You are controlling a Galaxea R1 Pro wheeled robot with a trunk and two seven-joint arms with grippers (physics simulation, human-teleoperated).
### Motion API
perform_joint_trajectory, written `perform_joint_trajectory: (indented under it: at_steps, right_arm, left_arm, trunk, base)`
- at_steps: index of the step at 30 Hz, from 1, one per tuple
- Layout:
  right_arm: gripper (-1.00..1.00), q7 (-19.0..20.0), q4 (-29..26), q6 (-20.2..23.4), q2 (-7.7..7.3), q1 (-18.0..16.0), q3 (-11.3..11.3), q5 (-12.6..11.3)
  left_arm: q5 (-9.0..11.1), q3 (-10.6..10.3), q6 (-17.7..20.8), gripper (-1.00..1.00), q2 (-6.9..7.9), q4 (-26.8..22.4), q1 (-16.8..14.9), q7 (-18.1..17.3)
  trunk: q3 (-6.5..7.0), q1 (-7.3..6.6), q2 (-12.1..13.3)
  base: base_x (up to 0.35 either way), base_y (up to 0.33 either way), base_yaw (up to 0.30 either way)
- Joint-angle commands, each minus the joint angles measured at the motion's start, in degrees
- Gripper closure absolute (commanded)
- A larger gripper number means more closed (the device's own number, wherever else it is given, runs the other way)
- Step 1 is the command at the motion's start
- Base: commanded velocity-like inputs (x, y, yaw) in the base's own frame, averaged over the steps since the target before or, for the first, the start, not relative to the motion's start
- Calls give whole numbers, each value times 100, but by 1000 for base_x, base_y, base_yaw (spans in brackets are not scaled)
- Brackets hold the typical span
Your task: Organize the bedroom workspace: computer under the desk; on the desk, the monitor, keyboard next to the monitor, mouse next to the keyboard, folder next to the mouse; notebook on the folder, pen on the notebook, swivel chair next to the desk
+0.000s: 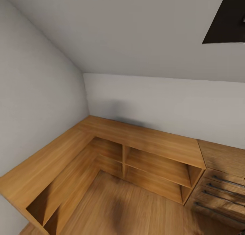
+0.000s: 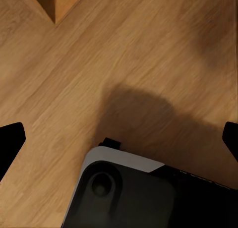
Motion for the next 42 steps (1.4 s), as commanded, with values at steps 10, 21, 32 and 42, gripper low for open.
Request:
perform_joint_trajectory:
  at_steps: [10, 21, 32, 42]
  right_arm:
    - [-100, -33, 7, -23, 0, -7, 29, 7]
    - [-100, -33, 7, -25, 0, -7, 29, 7]
    - [-100, -33, 7, -26, 0, -7, 29, 7]
    - [-100, -33, 7, -26, 0, -7, 29, 7]
  left_arm:
    - [30, -47, -22, -100, 3, -4, -5, 38]
    - [30, -52, -16, -100, 3, -5, -5, 39]
    - [30, -52, -23, -100, 3, -6, -5, 40]
    - [30, -53, -23, -100, 3, -4, -5, 41]
  trunk:
    - [14, 6, -12]
    - [44, 6, -12]
    - [75, 6, -12]
    - [103, 6, -12]
  base:
    - [-7, 301, -292]
    - [-50, 95, -292]
    - [-2, 4, -292]
    - [0, 0, -292]
